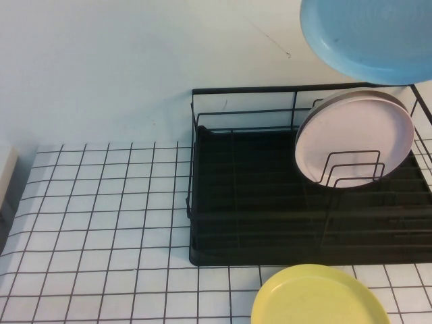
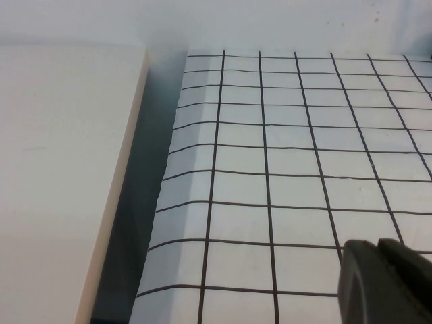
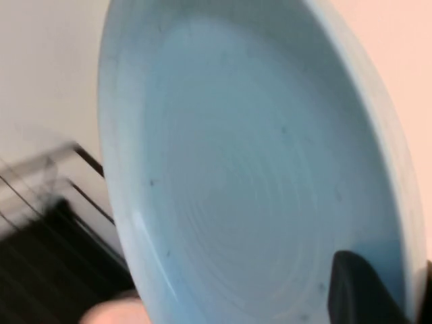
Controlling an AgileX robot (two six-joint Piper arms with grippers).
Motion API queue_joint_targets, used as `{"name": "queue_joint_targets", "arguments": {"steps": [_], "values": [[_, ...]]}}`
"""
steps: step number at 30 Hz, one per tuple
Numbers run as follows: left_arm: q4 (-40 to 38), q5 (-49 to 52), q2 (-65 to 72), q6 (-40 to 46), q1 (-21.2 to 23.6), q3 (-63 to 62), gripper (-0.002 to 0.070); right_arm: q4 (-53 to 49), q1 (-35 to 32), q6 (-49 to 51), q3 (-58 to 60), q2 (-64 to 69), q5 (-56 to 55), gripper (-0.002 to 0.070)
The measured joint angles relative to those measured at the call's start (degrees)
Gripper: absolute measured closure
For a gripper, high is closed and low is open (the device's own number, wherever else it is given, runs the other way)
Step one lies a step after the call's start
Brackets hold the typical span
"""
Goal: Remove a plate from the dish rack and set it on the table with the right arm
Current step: Place the plate from the table
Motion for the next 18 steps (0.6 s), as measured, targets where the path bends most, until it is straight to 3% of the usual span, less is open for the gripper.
{"name": "queue_joint_targets", "arguments": {"steps": [5, 7, 11, 18], "values": [[0.0, 0.0, 0.0, 0.0, 0.0, 0.0, 0.0678, -8.6, -3.2, 34.6, -0.5, -7.2, 18.3, 0.0589], [0.0, 0.0, 0.0, 0.0, 0.0, 0.0, 0.0678, -12.7, -4.9, 42.7, 0.2, -8.2, 28.1, 0.0589], [0.0, 0.0, 0.0, 0.0, 0.0, 0.0, 0.0678, -15.7, -6.1, 48.3, 7.9, -9.9, 42.2, 0.0589], [0.0, 0.0, 0.0, 0.0, 0.0, 0.0, 0.0678, -12.9, -6.2, 45.4, 28.9, -13.1, 40.0, 0.0589]]}}
